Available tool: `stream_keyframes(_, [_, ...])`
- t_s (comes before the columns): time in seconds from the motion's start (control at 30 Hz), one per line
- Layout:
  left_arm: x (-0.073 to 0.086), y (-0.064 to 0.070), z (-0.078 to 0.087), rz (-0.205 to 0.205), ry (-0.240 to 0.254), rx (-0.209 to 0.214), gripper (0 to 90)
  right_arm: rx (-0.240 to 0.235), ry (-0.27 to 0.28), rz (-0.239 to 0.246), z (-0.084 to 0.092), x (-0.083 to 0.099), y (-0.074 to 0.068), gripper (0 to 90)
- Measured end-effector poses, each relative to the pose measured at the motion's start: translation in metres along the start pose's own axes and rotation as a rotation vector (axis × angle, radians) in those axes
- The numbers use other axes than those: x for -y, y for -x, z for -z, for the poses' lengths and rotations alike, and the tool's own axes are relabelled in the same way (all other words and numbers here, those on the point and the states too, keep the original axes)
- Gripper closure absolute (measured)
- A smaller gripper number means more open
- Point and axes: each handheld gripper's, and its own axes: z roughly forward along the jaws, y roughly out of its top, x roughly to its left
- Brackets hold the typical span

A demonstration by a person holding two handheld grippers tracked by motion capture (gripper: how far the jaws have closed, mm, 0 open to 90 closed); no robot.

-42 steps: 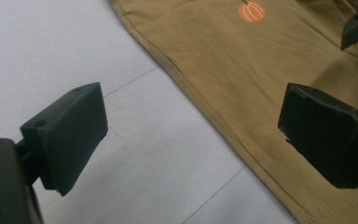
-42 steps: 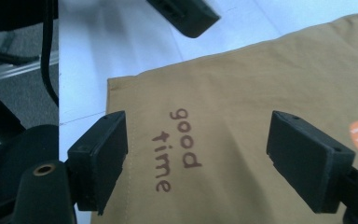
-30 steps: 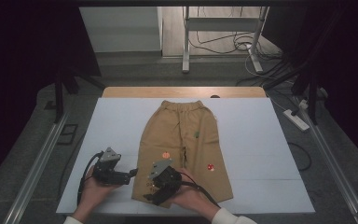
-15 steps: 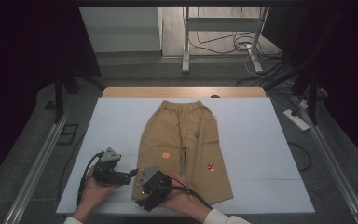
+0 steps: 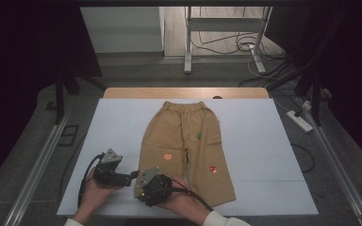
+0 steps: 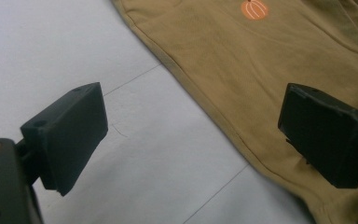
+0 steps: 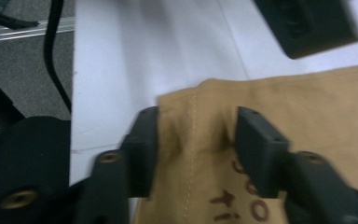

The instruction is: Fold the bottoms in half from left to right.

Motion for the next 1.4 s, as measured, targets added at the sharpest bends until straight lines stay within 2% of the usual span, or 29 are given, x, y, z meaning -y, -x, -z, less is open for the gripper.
stream_keyframes(0.13, [0.000,-0.001,0.000,0.001,0.002,-0.001,7.9,0.027,-0.011,0.007,0.004,0.001,0.002,79.7])
stream_keyframes(0.23, [0.000,-0.001,0.000,0.000,0.001,-0.002,7.9,0.036,-0.018,0.013,0.006,0.002,0.003,85.0])
stream_keyframes(0.43, [-0.001,0.000,0.002,-0.005,0.018,-0.007,8.3,0.008,0.012,-0.014,0.012,0.002,0.004,85.3])
stream_keyframes(0.67, [-0.005,-0.001,0.003,-0.006,0.028,-0.001,8.4,-0.011,0.053,-0.008,0.022,0.003,0.001,85.3])
stream_keyframes(0.9, [-0.020,-0.002,-0.005,-0.011,0.037,0.011,9.5,-0.020,0.053,-0.002,0.024,0.006,-0.003,85.3])
stream_keyframes(1.1, [-0.035,0.003,-0.014,-0.042,0.029,0.019,9.5,-0.026,0.052,-0.004,0.024,0.006,-0.003,85.2])
stream_keyframes(1.4, [-0.049,-0.001,-0.027,-0.031,0.017,0.025,9.6,-0.034,0.051,-0.002,0.025,0.007,-0.004,85.2])
